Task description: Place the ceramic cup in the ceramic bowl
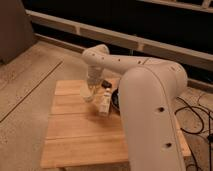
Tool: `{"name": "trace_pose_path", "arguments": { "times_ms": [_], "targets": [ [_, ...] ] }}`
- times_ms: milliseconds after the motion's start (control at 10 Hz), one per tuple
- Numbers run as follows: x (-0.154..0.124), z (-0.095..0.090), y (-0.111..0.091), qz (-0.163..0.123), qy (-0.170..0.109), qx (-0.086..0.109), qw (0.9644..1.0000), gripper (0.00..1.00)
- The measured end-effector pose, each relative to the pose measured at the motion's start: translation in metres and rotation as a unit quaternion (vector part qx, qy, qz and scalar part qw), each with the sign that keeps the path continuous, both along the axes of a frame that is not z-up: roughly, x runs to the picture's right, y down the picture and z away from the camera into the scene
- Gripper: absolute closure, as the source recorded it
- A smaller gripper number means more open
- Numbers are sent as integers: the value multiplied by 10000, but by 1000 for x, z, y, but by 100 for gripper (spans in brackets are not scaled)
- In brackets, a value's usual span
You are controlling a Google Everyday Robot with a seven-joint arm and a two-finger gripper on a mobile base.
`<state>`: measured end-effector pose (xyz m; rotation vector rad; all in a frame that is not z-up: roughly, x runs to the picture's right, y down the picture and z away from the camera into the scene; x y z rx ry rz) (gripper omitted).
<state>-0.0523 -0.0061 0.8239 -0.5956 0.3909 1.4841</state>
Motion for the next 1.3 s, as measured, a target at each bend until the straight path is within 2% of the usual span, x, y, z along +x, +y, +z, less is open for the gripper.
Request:
{"name": "trace_pose_path", "arguments": {
  "times_ms": [300,400,900,1000,1300],
  "targets": [
    [38,-28,-11,252,258,250,9990,100],
    [63,-41,-12,467,460,309,9974,100],
    [59,-39,-11,486,458,290,9973,100],
    [62,-30,-10,645,534,222,9962,100],
    [106,-21,-13,1098,882,176,9899,100]
  ]
}}
